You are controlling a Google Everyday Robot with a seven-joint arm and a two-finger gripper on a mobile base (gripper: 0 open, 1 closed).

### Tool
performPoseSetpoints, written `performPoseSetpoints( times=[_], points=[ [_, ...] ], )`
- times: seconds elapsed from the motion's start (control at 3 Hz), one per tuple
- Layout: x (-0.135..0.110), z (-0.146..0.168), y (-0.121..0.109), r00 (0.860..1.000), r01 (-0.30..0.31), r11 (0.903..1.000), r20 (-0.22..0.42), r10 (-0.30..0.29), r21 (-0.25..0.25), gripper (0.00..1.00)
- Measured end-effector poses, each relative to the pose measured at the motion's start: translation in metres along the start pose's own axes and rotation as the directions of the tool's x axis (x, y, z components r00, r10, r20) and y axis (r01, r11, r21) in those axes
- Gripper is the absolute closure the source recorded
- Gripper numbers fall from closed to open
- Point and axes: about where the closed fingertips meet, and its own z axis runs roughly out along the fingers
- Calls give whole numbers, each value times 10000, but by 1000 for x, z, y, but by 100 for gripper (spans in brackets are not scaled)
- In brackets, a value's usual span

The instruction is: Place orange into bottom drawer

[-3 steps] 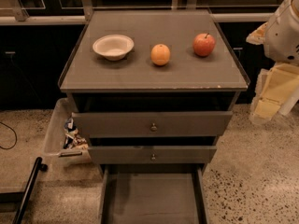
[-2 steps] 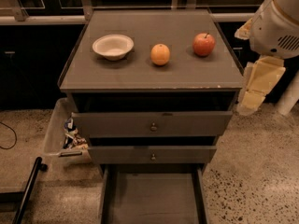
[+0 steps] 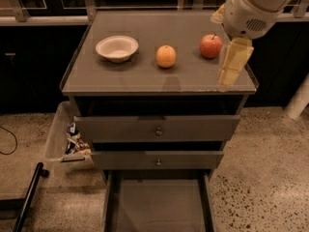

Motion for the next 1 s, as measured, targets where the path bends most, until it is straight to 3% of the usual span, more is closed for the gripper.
performPoseSetpoints(
  times=[0.67,1.0],
  points=[
    [-3,50,-51,9817,1059,9943,1580,-1060,89,0],
    [-4,51,-51,9817,1055,9944,1587,-1057,96,0]
  ],
)
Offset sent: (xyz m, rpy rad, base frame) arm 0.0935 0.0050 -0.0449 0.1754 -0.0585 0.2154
